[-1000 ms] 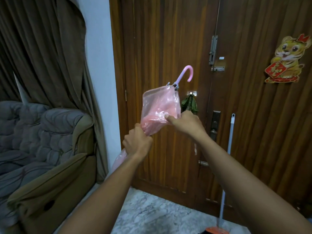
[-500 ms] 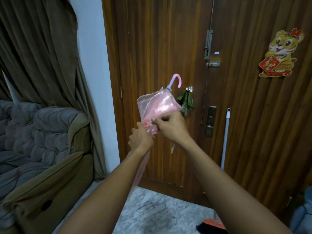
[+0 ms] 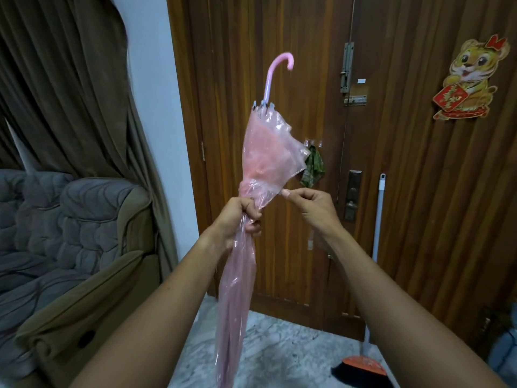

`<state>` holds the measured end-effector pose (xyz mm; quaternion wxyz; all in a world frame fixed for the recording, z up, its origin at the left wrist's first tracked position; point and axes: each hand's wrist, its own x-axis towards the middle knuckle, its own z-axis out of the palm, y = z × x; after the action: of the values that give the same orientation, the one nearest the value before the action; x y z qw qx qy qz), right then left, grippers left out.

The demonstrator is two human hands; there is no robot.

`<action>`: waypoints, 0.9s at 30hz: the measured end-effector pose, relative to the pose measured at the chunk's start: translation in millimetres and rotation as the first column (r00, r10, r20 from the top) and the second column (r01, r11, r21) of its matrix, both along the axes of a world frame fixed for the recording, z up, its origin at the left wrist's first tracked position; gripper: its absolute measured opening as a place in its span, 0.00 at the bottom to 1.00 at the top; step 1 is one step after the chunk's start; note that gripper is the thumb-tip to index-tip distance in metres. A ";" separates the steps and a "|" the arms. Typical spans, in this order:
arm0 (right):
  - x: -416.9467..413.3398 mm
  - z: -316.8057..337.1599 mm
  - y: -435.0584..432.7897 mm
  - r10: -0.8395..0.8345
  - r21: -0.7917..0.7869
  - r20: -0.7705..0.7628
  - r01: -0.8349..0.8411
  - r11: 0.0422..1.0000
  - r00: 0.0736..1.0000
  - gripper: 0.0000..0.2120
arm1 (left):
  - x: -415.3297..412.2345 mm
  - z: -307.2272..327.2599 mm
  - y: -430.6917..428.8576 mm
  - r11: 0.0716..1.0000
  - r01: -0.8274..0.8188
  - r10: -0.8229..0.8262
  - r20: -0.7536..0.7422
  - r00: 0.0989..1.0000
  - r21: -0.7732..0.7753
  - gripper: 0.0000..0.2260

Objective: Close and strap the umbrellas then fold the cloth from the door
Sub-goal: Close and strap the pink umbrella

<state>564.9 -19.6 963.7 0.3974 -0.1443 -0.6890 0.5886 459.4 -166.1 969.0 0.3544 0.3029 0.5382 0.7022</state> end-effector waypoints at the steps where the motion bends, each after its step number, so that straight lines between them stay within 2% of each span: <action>1: -3.0 0.4 -1.9 0.018 -0.031 -0.011 -0.018 0.999 1.000 0.09 | 2.0 1.0 0.1 0.996 0.080 -0.082 0.054 0.995 0.032 0.05; 3: -7.9 2.6 -2.7 0.056 -0.080 -0.023 -0.057 0.995 0.998 0.12 | 4.1 2.5 0.3 0.965 0.249 -0.257 0.128 0.958 0.077 0.04; 5: -8.0 6.7 -4.2 0.129 -0.091 -0.019 -0.131 0.987 0.991 0.09 | 3.5 1.1 1.2 0.899 0.413 -0.434 0.170 0.885 0.148 0.07; 8: -2.4 10.6 -7.6 0.356 -0.163 -0.027 -0.356 0.920 0.934 0.11 | 5.5 0.0 5.4 0.775 0.588 -0.628 0.170 0.760 0.233 0.10; 11: 0.7 9.7 -3.5 0.510 -0.201 -0.052 -0.509 0.837 0.859 0.16 | 10.7 -0.1 9.9 0.696 0.670 -0.714 0.156 0.682 0.259 0.09; 14: 1.8 10.0 1.5 0.596 -0.229 -0.093 -0.600 0.767 0.797 0.21 | 13.4 -1.7 12.1 0.670 0.704 -0.741 0.158 0.652 0.236 0.10; 16: 5.0 12.3 3.8 0.609 -0.203 -0.093 -0.614 0.763 0.788 0.20 | 13.0 -2.1 11.9 0.667 0.714 -0.744 0.157 0.649 0.211 0.11; 18: 9.9 17.7 1.5 0.574 -0.164 -0.086 -0.580 0.798 0.814 0.13 | 13.3 -0.3 8.6 0.714 0.681 -0.699 0.119 0.705 0.161 0.16; 20: 9.1 22.3 3.1 0.471 -0.132 -0.078 -0.477 0.869 0.879 0.11 | 9.6 0.8 7.7 0.824 0.561 -0.565 0.044 0.824 0.082 0.20; 22: 4.8 22.8 10.9 0.257 -0.033 -0.016 -0.258 0.966 0.966 0.10 | 7.1 -0.2 8.9 0.955 0.296 -0.296 -0.060 0.953 -0.001 0.17; 23: 2.1 21.1 15.6 0.144 0.028 0.014 -0.145 0.989 0.989 0.10 | 4.7 -2.1 10.8 0.990 0.138 -0.142 -0.147 0.979 -0.036 0.16; 25: -3.1 12.7 17.5 -0.031 0.121 0.055 0.024 0.992 0.998 0.09 | 5.9 -9.6 17.0 0.991 -0.123 0.101 -0.328 0.939 -0.045 0.12; 26: -5.0 8.1 15.5 -0.108 0.172 0.078 0.093 0.981 0.991 0.08 | 9.7 -13.5 19.7 0.987 -0.157 0.126 -0.394 0.910 -0.045 0.12; 27: -5.8 4.8 12.0 -0.178 0.225 0.110 0.150 0.963 0.978 0.07 | 12.9 -19.4 22.7 0.989 -0.135 0.092 -0.453 0.887 -0.063 0.17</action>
<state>559.1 -7.6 968.5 0.4126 -0.1952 -0.7587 0.4649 472.3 -143.4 949.6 0.1928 0.4079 0.6540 0.6072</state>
